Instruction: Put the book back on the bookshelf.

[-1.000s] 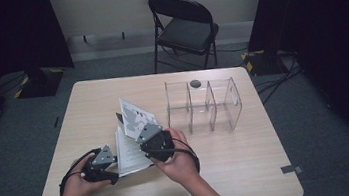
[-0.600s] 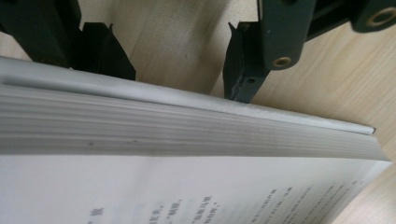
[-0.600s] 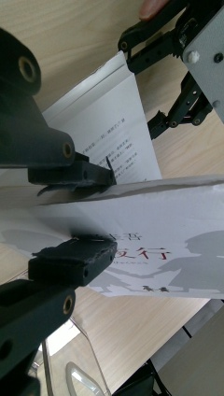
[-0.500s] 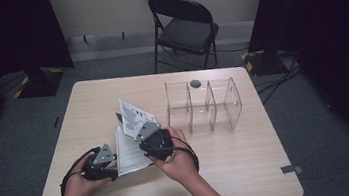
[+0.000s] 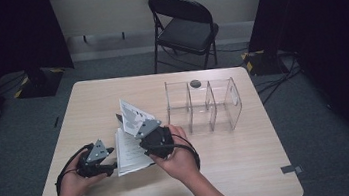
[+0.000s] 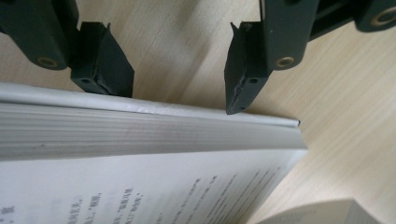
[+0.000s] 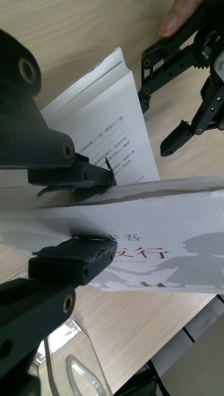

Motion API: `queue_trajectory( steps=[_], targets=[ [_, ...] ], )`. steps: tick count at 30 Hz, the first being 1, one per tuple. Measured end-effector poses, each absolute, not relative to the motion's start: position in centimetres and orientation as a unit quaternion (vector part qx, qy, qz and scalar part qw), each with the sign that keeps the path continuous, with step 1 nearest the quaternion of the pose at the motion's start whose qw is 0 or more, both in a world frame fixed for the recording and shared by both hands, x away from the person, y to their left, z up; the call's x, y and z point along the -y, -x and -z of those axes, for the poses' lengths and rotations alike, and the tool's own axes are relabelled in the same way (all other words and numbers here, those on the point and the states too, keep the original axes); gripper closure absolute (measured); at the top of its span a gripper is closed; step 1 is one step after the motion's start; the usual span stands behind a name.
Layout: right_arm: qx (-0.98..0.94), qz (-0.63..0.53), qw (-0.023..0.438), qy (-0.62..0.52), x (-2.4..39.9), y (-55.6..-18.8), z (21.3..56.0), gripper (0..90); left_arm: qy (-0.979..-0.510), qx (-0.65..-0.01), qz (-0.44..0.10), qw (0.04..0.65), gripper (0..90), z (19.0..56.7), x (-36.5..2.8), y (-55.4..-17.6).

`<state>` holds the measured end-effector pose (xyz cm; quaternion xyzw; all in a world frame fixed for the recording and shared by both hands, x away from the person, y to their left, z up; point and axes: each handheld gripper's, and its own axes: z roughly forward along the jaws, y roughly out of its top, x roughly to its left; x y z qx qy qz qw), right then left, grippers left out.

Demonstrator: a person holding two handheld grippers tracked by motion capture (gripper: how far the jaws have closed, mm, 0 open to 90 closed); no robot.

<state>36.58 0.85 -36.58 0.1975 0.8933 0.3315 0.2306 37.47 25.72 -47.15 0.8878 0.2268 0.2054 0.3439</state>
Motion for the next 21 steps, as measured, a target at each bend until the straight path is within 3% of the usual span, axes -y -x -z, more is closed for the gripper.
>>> queue_trajectory(
  steps=[21],
  targets=[
    [-0.926,-0.274,0.194,-0.174,-2.7,-37.6,33.6,63.1,-0.891,-0.169,-0.228,0.353,49.0,44.1,-24.4,-37.1]
  ],
)
